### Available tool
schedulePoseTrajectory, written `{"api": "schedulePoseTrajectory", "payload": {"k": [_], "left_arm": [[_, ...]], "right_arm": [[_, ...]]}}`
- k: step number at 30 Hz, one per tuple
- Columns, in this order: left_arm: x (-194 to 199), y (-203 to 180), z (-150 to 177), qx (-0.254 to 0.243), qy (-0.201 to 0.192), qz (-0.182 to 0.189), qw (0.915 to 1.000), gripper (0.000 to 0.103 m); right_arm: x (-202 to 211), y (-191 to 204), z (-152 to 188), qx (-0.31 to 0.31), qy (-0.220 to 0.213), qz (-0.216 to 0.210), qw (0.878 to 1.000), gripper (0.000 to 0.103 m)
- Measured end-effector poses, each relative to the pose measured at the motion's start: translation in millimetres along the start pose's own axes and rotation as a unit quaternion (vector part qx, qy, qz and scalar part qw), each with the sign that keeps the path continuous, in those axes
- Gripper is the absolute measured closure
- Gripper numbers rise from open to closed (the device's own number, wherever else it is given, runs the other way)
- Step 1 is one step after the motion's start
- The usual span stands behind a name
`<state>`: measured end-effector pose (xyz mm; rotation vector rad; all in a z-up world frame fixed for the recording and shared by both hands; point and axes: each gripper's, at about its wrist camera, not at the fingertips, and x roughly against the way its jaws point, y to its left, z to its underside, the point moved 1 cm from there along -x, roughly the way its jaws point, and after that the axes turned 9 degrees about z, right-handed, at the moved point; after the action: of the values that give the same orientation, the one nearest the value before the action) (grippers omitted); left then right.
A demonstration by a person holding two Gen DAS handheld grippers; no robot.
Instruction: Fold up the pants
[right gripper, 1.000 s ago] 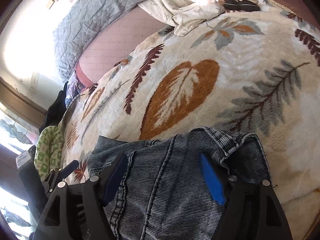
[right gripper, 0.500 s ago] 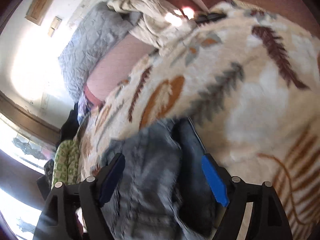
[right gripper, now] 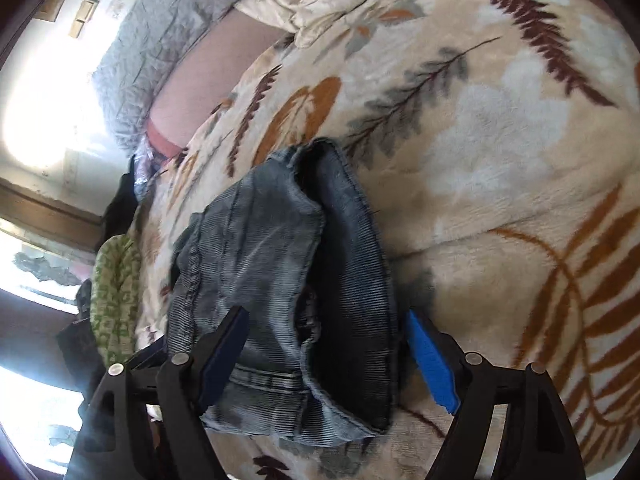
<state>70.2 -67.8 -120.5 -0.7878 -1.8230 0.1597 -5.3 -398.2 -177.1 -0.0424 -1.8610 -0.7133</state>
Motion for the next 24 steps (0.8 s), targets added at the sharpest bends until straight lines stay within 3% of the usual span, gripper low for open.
{"api": "schedulePoseTrajectory", "payload": {"k": [4,8,13,16,18,19,21,24], "left_arm": [[-11,5,2,0.02,0.016,0.026,0.9993,0.013],[-14,2,2,0.014,0.015,0.035,0.9992,0.013],[-20,-5,-3,0.014,0.009,0.045,0.9988,0.013],[-22,-9,-6,0.008,0.003,0.042,0.9991,0.013],[-22,-11,-7,0.007,-0.004,0.048,0.9988,0.02],[-21,-11,-7,0.006,-0.007,0.05,0.9987,0.025],[-19,-13,-8,0.002,-0.013,0.045,0.9989,0.031],[-16,-19,-11,-0.012,-0.023,0.037,0.999,0.045]], "right_arm": [[-8,7,2,0.01,0.014,-0.013,1.0,0.007],[-25,27,9,0.025,0.048,-0.061,0.997,0.006],[-39,58,20,0.074,0.031,-0.017,0.997,0.006],[-38,62,23,0.088,0.016,-0.005,0.996,0.014],[-34,62,24,0.093,0.006,0.002,0.996,0.032],[-33,60,24,0.092,0.005,-0.001,0.996,0.034],[-32,59,23,0.09,0.005,-0.004,0.996,0.049],[-25,65,23,0.106,-0.013,-0.012,0.994,0.06]]}}
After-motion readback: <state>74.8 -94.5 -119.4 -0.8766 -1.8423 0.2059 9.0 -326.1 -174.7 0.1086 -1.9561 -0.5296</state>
